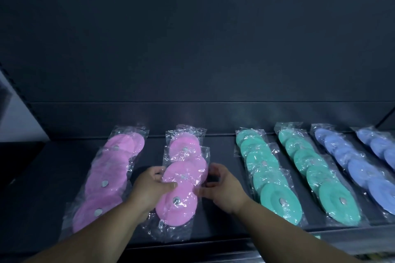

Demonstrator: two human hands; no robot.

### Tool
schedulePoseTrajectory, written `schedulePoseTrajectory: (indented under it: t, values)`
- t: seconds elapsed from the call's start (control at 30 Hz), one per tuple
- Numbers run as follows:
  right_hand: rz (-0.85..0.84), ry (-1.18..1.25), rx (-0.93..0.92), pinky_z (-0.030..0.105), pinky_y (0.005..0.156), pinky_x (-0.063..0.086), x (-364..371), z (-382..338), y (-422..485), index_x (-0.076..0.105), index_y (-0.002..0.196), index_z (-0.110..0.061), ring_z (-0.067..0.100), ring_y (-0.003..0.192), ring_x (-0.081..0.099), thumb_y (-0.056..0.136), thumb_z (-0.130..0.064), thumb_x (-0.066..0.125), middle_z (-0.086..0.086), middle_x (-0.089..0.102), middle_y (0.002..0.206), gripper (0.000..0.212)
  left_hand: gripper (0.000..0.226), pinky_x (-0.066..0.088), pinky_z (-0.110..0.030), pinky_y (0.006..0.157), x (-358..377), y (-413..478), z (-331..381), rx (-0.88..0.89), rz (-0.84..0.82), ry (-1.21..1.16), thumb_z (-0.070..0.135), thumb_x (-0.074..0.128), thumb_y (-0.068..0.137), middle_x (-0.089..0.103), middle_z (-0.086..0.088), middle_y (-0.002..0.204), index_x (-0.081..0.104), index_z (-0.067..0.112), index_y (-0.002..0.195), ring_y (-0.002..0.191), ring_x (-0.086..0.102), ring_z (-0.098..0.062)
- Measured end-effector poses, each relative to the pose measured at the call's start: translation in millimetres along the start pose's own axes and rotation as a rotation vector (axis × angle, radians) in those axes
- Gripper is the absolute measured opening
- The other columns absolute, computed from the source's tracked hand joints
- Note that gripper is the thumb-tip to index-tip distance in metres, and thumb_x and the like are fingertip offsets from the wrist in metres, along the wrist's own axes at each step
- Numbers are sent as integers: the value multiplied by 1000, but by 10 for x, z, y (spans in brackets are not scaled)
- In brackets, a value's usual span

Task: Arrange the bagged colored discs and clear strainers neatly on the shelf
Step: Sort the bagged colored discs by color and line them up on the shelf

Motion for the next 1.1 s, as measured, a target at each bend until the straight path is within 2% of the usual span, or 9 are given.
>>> schedulePoseTrajectory:
  t: [0.1,0.2,0.33,0.47,0.63,0.73,0.8,0.97,1.1]
  values:
    - [51,-7,-3,7,62,46,-69,-15,-60,50,103,-28,2,82,63,64,-22,89,-10,65,96,55,36,53,-36,82,-19,-2,-45,-4,-16,-124,6,73,80,70,-9,106,62,10,114,92,68,-25]
    - [-5,113,21,12,61,49,-37,1,-99,62,104,-16,8,78,66,64,-25,89,6,70,99,49,26,51,-41,87,-5,-33,-18,8,-49,-222,9,70,84,71,-8,107,65,13,109,97,67,-26]
    - [-88,228,48,12,52,45,-21,-51,-149,67,97,-10,2,62,63,74,-18,82,-3,70,81,29,20,52,-37,74,100,-78,89,51,-97,-356,5,62,88,72,-10,102,66,8,107,88,68,-24]
    - [-141,287,77,19,59,48,-4,-77,-161,67,90,-11,9,65,63,79,-14,77,1,72,81,15,20,52,-38,75,191,-83,148,82,-112,-423,5,59,89,71,-13,104,64,5,109,88,67,-25]
    - [-86,333,137,25,55,47,-150,-63,-112,62,71,-14,15,56,52,82,-9,73,8,62,68,17,24,46,-39,102,118,46,121,114,15,-190,21,66,88,67,4,115,64,26,112,108,62,-17]
    - [-39,318,174,26,53,42,-376,-36,-93,55,66,-14,15,53,47,84,-8,70,6,55,58,24,36,40,-26,95,-44,95,115,122,170,-19,18,59,93,57,5,123,54,19,129,110,53,-10]
    - [-71,312,186,27,55,40,-505,-3,-91,51,65,-14,14,53,43,85,-10,69,4,50,56,27,44,37,-25,93,-80,135,94,107,203,75,18,58,93,54,1,128,48,17,136,110,50,-10]
    - [-117,291,272,28,61,44,-631,179,-100,53,77,-14,17,62,47,83,-15,72,7,50,66,20,63,41,-30,101,47,241,80,63,157,222,28,66,87,53,-6,137,40,11,142,118,54,-20]
    - [-188,250,344,26,60,47,-518,253,-125,59,102,-4,23,80,48,79,-18,75,15,52,89,31,57,46,-28,92,158,310,151,49,94,319,29,71,84,64,-4,114,49,8,133,104,61,-21]
Point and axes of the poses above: each hand's wrist, its own y-axis towards the middle knuckle, its own x-axis out of the palm, z = x × y, the point moved 5 cm from there along y, towards the middle knuckle
